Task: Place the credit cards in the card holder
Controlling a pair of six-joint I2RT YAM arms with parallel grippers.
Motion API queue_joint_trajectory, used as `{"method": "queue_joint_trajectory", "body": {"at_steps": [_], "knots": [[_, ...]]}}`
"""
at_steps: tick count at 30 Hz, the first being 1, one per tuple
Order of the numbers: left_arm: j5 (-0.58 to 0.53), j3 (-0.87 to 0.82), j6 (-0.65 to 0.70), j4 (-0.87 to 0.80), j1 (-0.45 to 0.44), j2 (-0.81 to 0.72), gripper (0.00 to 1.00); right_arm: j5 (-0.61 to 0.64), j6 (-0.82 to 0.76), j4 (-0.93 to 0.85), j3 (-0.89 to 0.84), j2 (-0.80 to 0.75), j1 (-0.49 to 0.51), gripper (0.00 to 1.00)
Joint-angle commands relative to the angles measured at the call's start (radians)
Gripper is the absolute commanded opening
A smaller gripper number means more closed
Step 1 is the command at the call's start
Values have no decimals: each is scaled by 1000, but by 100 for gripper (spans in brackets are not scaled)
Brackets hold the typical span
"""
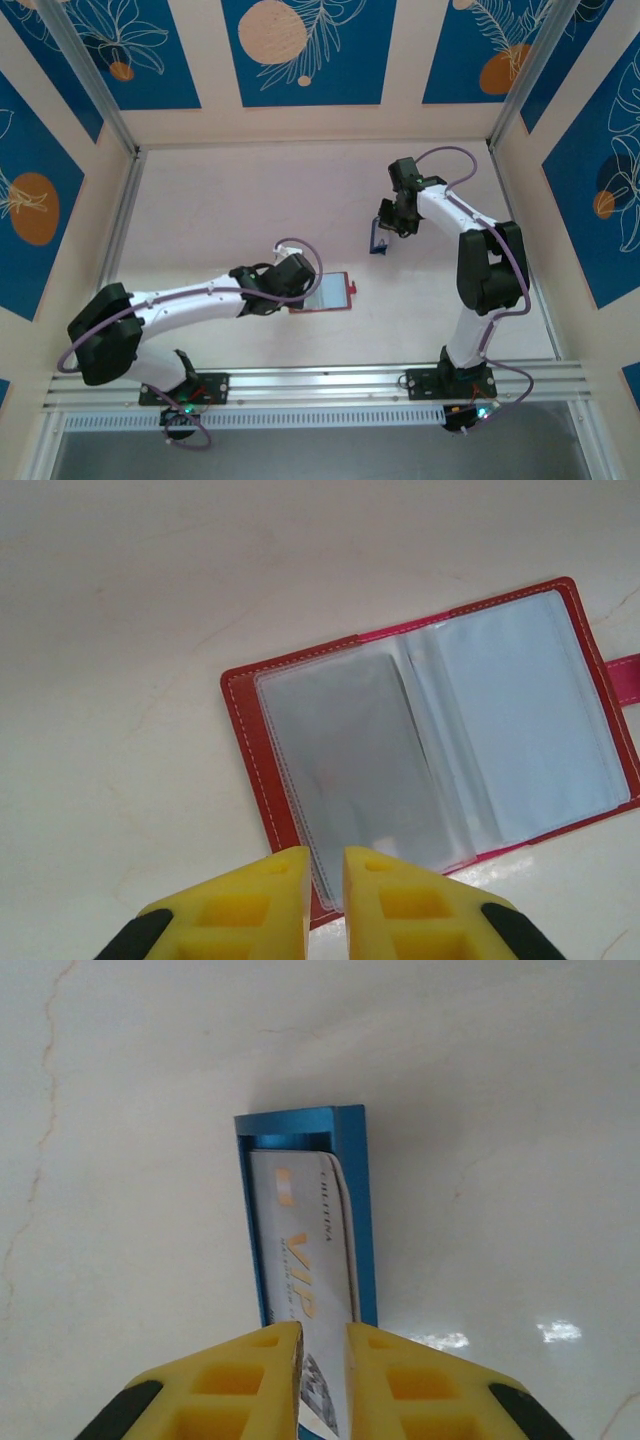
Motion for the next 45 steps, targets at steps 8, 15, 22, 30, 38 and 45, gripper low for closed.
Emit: {"method": "queue_joint_trajectory", "body": {"at_steps": [8, 15, 22, 30, 38, 45], "knots": [[121, 94, 83, -12, 81, 30, 16, -29, -17, -49, 27, 20, -5, 19], [153, 120, 93, -37, 117, 32, 16, -104, -24, -33, 16, 36, -20, 15], [180, 147, 114, -58, 147, 54, 16, -208, -26, 3, -34, -32, -36, 14], [217, 176, 121, -54, 169, 88, 16, -296, -21, 32, -34, -24, -54, 14], [256, 222, 131, -46, 182, 143, 16, -340, -18, 43, -25, 4, -72, 16], [269, 254, 140, -44, 189, 175, 16, -233, -33, -4, 23, 32, -40, 16]]}}
